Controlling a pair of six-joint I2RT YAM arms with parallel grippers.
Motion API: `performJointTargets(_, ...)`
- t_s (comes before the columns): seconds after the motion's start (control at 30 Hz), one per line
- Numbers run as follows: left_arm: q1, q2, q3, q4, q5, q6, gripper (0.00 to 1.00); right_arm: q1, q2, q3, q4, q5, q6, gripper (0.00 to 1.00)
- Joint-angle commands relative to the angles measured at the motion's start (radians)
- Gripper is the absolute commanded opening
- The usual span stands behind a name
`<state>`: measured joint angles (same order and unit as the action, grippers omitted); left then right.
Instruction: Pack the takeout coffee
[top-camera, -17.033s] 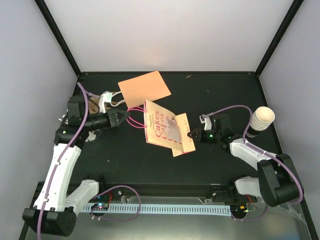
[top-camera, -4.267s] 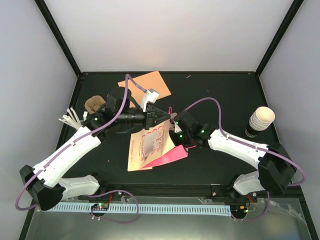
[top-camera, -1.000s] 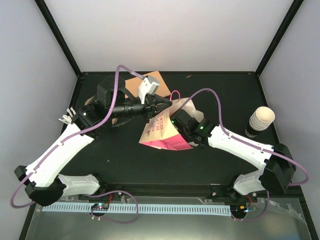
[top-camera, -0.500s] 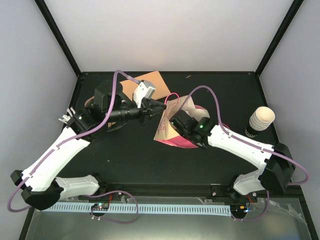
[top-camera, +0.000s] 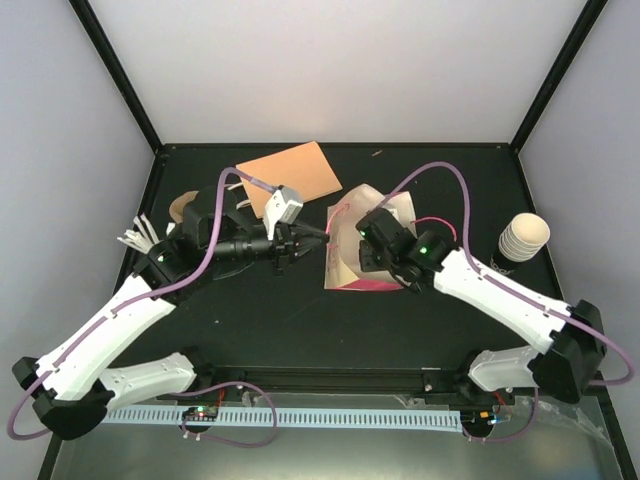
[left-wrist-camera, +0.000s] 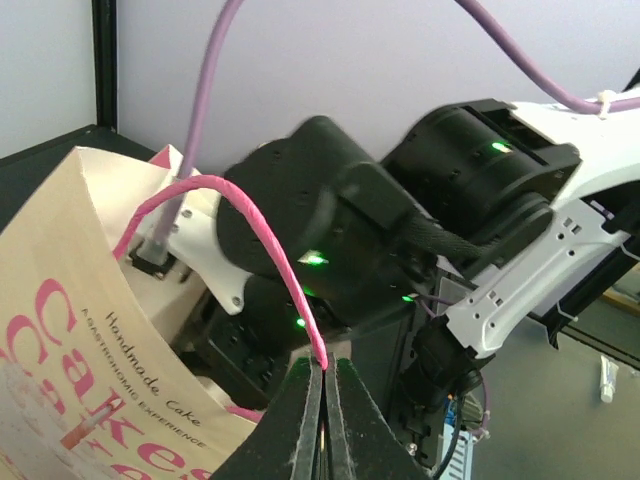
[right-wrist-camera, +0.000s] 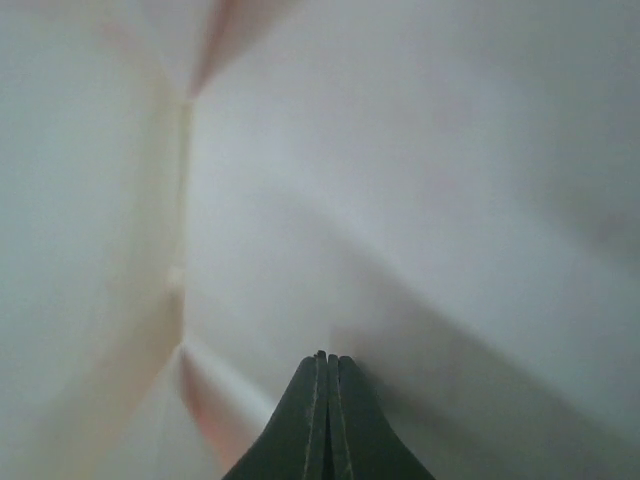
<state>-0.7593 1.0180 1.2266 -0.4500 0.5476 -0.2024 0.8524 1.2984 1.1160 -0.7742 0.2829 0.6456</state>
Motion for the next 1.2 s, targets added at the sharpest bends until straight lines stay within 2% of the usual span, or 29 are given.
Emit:
performJointTargets(0.0, 0.004, -0.076, -0.039, 0.082, 0.022, -0.013, 0.01, -0.029, 0.122, 0.062, -0.072, 0.121, 0.101, 0.01)
performJointTargets(0.17, 0.005, -0.144, -0.093, 0.101, -0.011, 0.000, 0.02, -0.029, 0.172, 0.098, -0.157, 0.198, 0.136, 0.01)
performJointTargets(0.43, 0.005, -0.170, -0.191, 0.106, -0.059, 0.015, 0.02, -0.029, 0.112, 0.077, -0.062, 0.050, 0.104, 0.01)
performJointTargets(0.53, 0.005, -0.166, -0.215, 0.103, -0.095, -0.003, 0.02, -0.026, 0.137, 0.110, -0.125, 0.133, 0.086, 0.01)
performJointTargets(0.8, 0.005, -0.176, -0.252, 0.103, -0.237, -0.097, 0.02, -0.005, 0.239, 0.232, -0.405, 0.510, 0.109, 0.01)
performJointTargets(0.97, 0.009, -0.194, -0.277, 0.025, -0.416, -0.192, 0.01, -0.002, 0.276, 0.283, -0.528, 0.660, 0.123, 0.01)
performJointTargets(1.07, 0.011, -0.201, -0.324, -0.003, -0.470, -0.263, 0.02, 0.009, 0.305, 0.307, -0.563, 0.680, 0.090, 0.01)
performJointTargets(1.17, 0.014, -0.206, -0.402, 0.031, -0.428, -0.317, 0.02, 0.026, 0.308, 0.298, -0.491, 0.561, -0.012, 0.01)
